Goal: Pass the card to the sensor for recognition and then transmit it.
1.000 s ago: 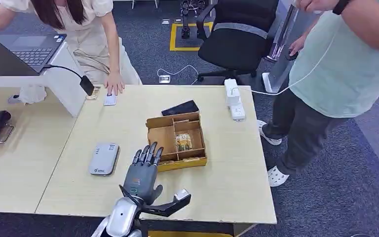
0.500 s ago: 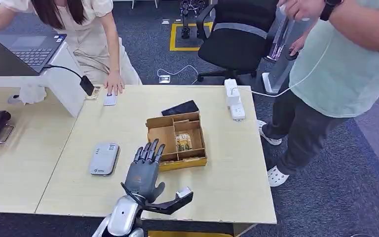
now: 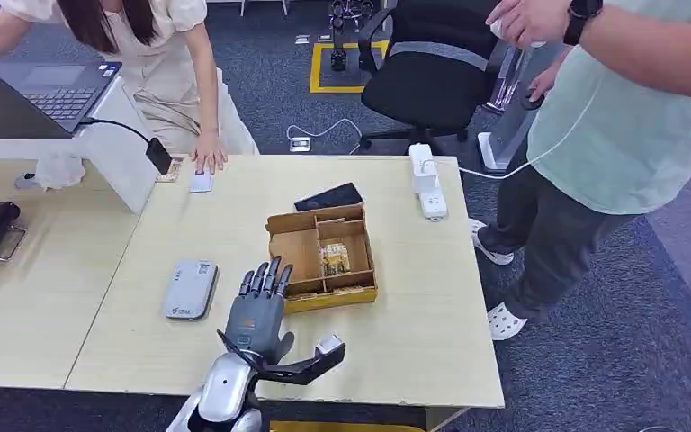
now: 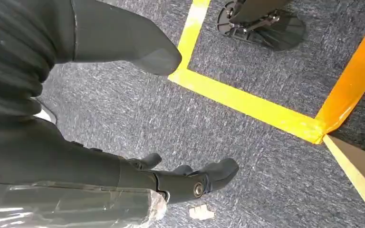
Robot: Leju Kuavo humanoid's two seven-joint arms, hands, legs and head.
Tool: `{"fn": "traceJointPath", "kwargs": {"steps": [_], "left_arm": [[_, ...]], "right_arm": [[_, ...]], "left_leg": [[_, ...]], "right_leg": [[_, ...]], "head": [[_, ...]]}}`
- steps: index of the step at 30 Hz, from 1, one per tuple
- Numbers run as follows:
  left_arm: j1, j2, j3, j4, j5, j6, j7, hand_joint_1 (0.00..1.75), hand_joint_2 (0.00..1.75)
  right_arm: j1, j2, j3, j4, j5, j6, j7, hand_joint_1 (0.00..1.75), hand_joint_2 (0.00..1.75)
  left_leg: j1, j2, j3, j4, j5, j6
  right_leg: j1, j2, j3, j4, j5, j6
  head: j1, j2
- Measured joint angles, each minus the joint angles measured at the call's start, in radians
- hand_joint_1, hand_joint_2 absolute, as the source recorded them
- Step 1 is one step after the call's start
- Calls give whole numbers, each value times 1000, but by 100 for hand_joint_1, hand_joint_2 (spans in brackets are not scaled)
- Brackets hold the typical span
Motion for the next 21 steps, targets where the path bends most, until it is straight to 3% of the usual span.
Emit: {"fn": "traceJointPath", "kwargs": {"steps": [7, 21], "left_arm": [[-31, 2, 12, 45, 0, 4, 28, 0, 175], [-43, 2, 23, 71, 0, 12, 30, 0, 175]], "right_arm": [[-5, 3, 3, 0, 2, 10, 3, 0, 175], [-6, 3, 4, 0, 2, 10, 8, 0, 175]], "left_leg": [[0, 0, 0, 0, 0, 0], [0, 0, 0, 0, 1, 0]], "right_leg": [[0, 0, 0, 0, 1, 0], [0, 0, 0, 0, 1, 0]], "head": [[0, 0], [0, 0]]}}
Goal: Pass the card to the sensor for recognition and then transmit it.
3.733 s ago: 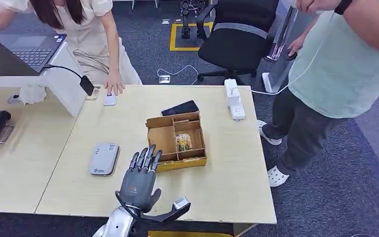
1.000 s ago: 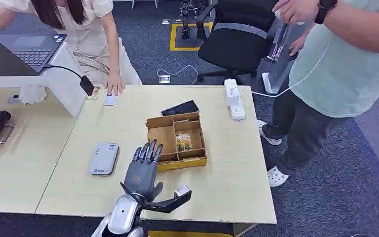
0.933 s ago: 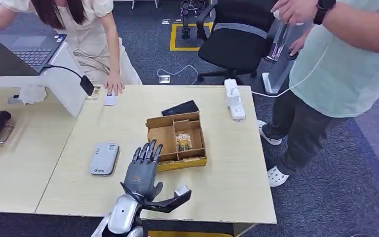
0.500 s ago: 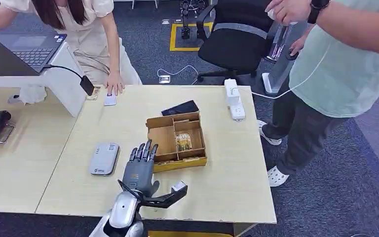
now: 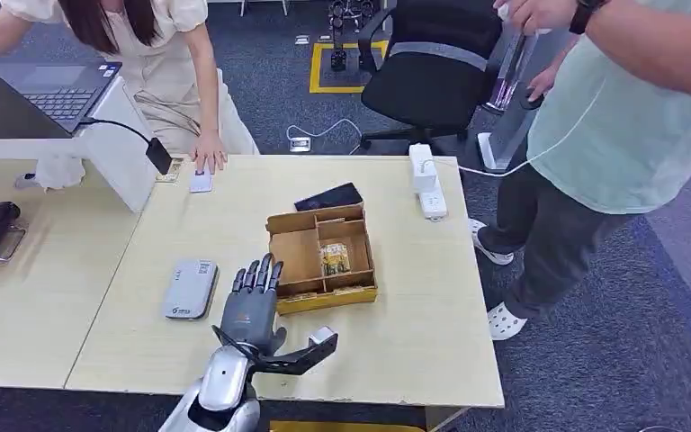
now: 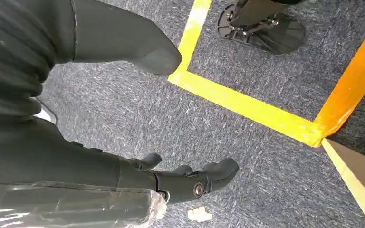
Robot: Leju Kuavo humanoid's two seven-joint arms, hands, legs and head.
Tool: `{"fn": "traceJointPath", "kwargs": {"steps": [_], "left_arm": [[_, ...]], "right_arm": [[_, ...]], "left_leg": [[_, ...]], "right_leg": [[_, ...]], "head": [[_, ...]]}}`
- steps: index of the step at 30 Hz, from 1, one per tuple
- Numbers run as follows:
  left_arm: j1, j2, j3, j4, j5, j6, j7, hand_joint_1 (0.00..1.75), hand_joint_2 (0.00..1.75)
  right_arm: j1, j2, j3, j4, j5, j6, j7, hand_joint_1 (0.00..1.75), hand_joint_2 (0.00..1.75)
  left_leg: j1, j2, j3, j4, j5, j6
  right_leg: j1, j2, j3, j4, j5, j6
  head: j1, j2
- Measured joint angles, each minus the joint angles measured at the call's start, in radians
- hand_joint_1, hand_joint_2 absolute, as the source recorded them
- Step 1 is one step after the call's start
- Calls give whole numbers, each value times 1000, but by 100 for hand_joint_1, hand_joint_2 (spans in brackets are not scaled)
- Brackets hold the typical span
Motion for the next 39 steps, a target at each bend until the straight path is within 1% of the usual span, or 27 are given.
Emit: {"fn": "traceJointPath", "kwargs": {"steps": [13, 17, 22, 23, 25, 26, 29, 39], "left_arm": [[-2, 0, 0, 2, 0, 0, -1, 0, 175], [-1, -5, 3, 2, 0, 7, -33, 0, 175], [-1, -14, 3, 2, 0, 7, -43, 0, 175], [-1, -16, 3, 2, 0, 12, -60, 0, 175], [0, -25, 3, 0, 2, 32, -117, 0, 175], [1, -32, 0, -4, 2, 32, -131, 0, 175], [5, -44, -10, -17, 0, 19, -130, 0, 175], [9, -54, -24, -18, 0, 19, -139, 0, 175]], "right_arm": [[0, 0, 1, 0, 0, 0, -2, 0, 175], [0, 0, 1, 0, -2, -1, -2, 0, 175], [0, 0, 1, 0, -1, 0, -1, 0, 175], [0, 0, 1, 0, -3, -2, 2, 0, 175], [0, 0, 1, 0, -7, -4, 3, 0, 175], [0, 0, 1, 0, -8, -8, 4, 0, 175], [1, 3, 1, 0, -8, -17, 4, 0, 175], [1, 5, 1, 0, -15, -12, 2, 0, 175]], "left_leg": [[0, 0, 0, 0, 0, 0], [0, 0, 0, 0, 0, 1], [0, 0, 0, 0, 0, 1], [0, 0, 0, 0, 0, 1], [0, 0, 0, 0, 1, 1], [0, 0, 0, 0, 1, 1], [0, 0, 0, 0, 1, 1], [0, 0, 0, 0, 1, 1]], "right_leg": [[0, 0, 0, 0, 0, 0], [0, 0, 0, 0, 0, 0], [0, 0, 0, 0, 0, 0], [0, 0, 0, 0, 0, 0], [0, 0, 0, 0, 0, 0], [0, 0, 0, 0, 1, 0], [0, 0, 0, 0, 1, 0], [0, 0, 0, 0, 1, 0]], "head": [[0, 0], [0, 0], [0, 0], [0, 0], [0, 0], [0, 0], [0, 0], [0, 0]]}}
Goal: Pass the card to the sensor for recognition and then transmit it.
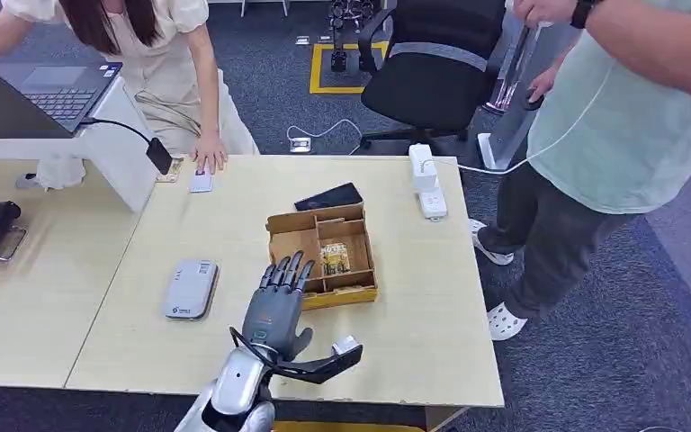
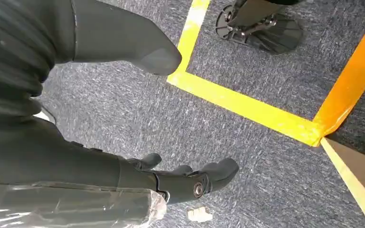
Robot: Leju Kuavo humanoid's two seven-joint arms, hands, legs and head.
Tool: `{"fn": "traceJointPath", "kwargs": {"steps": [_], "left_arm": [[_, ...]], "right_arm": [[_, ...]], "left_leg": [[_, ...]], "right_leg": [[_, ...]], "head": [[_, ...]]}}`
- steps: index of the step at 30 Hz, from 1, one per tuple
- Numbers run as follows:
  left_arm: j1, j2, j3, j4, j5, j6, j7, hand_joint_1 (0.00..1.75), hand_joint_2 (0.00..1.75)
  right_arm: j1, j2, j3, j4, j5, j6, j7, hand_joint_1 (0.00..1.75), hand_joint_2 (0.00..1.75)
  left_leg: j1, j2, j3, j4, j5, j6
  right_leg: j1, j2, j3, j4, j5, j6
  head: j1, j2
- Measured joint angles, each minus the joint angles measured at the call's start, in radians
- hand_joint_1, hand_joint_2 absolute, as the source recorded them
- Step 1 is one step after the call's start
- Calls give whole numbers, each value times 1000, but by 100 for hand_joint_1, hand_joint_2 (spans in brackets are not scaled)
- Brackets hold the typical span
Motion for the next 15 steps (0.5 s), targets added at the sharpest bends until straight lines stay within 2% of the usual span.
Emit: {"fn": "traceJointPath", "kwargs": {"steps": [4, 11, 15], "left_arm": [[0, -1, -1, 0, 0, 0, -1, 0, 175], [-9, 4, 0, 21, 0, 5, 60, 0, 175], [-20, 9, 0, 39, 0, 5, 69, 0, 175]], "right_arm": [[0, 0, 0, 0, 0, -4, 2, 0, 175], [-2, 6, 0, 0, 13, -1, 7, 0, 175], [-2, 6, 0, 0, 14, -1, 7, 0, 175]], "left_leg": [[0, 0, 0, 0, 0, 0], [0, 0, 0, 0, 0, 0], [0, 0, 0, 0, 0, 0]], "right_leg": [[0, 0, 0, 0, 0, 0], [0, 0, 0, 0, 0, 0], [0, 0, 0, 0, 0, 0]], "head": [[0, 0], [0, 0], [0, 0]]}}
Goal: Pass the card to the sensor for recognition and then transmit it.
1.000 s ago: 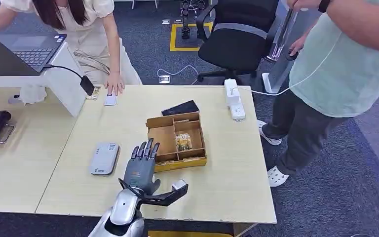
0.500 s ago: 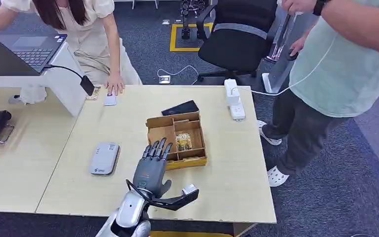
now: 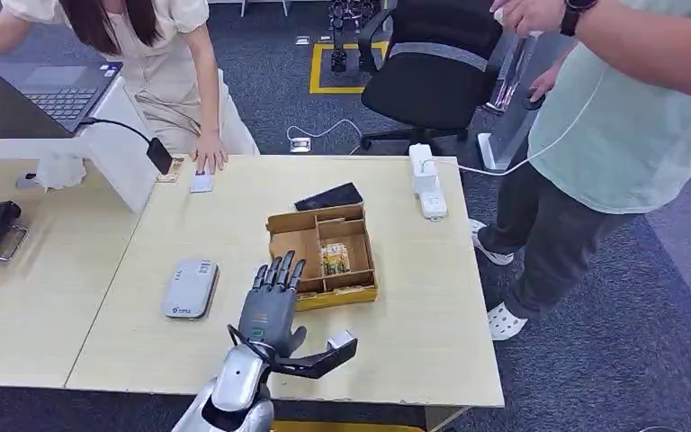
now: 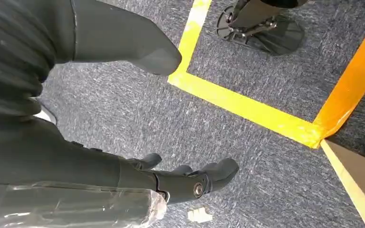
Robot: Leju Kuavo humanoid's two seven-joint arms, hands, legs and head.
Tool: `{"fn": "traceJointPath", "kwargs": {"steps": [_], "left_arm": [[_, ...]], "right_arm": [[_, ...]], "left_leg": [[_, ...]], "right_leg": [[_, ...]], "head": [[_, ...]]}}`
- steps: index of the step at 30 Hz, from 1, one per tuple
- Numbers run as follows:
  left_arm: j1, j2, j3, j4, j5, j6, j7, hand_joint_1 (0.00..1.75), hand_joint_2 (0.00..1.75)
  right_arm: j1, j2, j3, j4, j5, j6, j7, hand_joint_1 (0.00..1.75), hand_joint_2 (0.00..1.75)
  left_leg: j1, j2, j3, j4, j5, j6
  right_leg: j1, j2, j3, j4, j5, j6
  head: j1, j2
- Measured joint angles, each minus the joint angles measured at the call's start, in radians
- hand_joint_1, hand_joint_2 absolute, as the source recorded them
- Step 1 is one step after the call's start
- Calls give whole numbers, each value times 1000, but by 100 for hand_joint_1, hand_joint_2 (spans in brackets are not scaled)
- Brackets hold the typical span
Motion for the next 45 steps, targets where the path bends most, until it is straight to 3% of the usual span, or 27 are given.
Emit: {"fn": "traceJointPath", "kwargs": {"steps": [26, 45], "left_arm": [[-36, 16, 2, 69, 0, 6, 37, 0, 175], [-32, -1, 5, 63, 0, -7, -29, 0, 175]], "right_arm": [[-4, 3, 4, 0, 0, 3, 5, 0, 175], [-3, 3, 4, 0, -7, 4, 5, 0, 175]], "left_leg": [[0, 0, 0, 0, 1, -1], [0, 0, 0, 0, 1, -1]], "right_leg": [[0, 0, 0, 0, 0, 0], [0, 0, 0, 0, 0, 0]], "head": [[0, 0], [0, 0]]}}
